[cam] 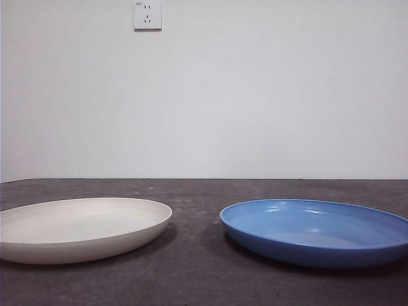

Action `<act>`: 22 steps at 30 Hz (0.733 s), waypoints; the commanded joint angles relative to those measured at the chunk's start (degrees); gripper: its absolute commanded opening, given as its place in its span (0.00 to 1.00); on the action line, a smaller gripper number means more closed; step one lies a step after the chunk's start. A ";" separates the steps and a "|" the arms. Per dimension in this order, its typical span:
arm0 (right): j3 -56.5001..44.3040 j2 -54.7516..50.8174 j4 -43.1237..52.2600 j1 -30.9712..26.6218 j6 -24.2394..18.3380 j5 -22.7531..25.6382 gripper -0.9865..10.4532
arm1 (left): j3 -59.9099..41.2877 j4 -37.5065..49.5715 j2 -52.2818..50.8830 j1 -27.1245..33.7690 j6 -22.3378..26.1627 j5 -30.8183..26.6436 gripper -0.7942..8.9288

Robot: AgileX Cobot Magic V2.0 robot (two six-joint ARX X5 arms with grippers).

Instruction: Pick up the white plate, put it on the blue plate, put it on desk

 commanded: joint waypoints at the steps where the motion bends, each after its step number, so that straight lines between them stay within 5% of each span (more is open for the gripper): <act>1: -0.26 -0.09 0.37 -0.04 4.94 -1.16 0.10 | -1.16 -0.24 -0.09 0.00 -2.54 0.07 0.10; 16: 9.94 2.56 0.13 1.22 20.06 -0.68 0.10 | 10.64 -0.24 5.33 -2.62 -14.78 0.48 0.10; 22: 19.19 10.03 -1.60 3.45 22.51 -1.97 0.10 | 19.61 -0.74 11.98 -4.52 -14.03 2.29 0.10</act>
